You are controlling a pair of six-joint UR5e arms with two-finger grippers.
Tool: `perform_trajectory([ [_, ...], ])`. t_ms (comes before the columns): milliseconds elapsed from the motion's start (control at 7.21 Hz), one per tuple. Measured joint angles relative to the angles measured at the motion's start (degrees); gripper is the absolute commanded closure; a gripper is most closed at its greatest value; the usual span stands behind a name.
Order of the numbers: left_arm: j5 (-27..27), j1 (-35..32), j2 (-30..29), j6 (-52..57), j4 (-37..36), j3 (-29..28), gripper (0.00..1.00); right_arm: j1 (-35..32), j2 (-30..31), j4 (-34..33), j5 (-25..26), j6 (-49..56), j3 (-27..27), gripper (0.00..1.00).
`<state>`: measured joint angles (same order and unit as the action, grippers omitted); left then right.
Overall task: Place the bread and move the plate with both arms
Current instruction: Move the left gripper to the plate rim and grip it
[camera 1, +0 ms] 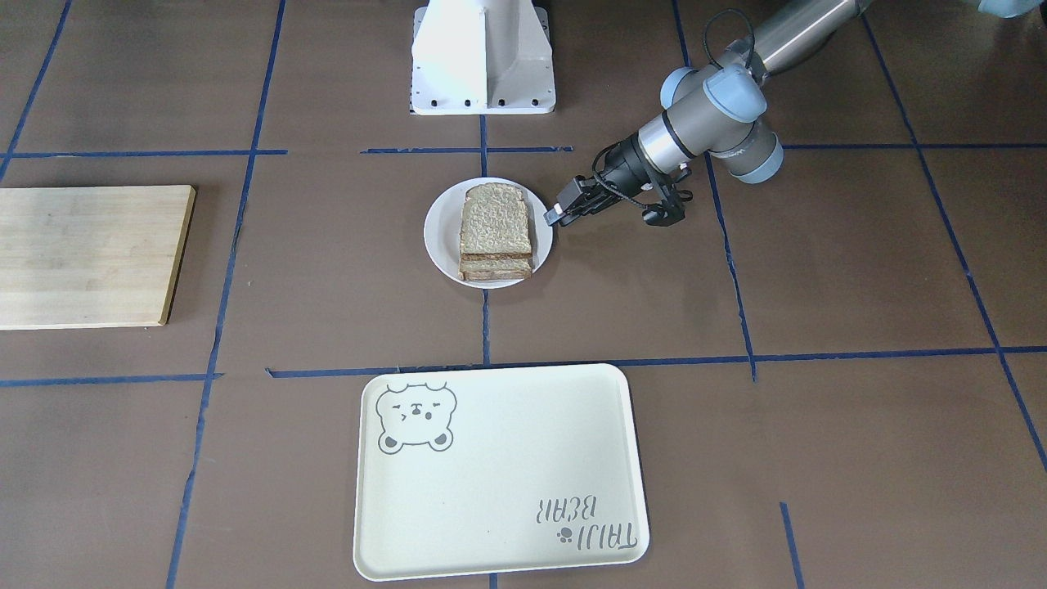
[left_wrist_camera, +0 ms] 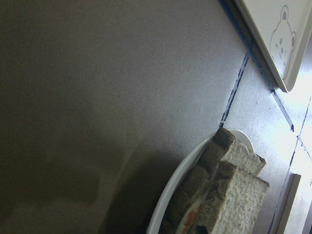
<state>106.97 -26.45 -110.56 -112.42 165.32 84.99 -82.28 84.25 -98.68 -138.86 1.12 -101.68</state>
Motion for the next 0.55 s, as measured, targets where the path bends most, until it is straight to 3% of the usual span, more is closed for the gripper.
perform_trajectory([
  [555,-0.1,0.8,-2.1,0.0,-0.1,-2.8,0.59,-0.1,0.2,0.0,0.3,0.1,-0.1,0.00],
])
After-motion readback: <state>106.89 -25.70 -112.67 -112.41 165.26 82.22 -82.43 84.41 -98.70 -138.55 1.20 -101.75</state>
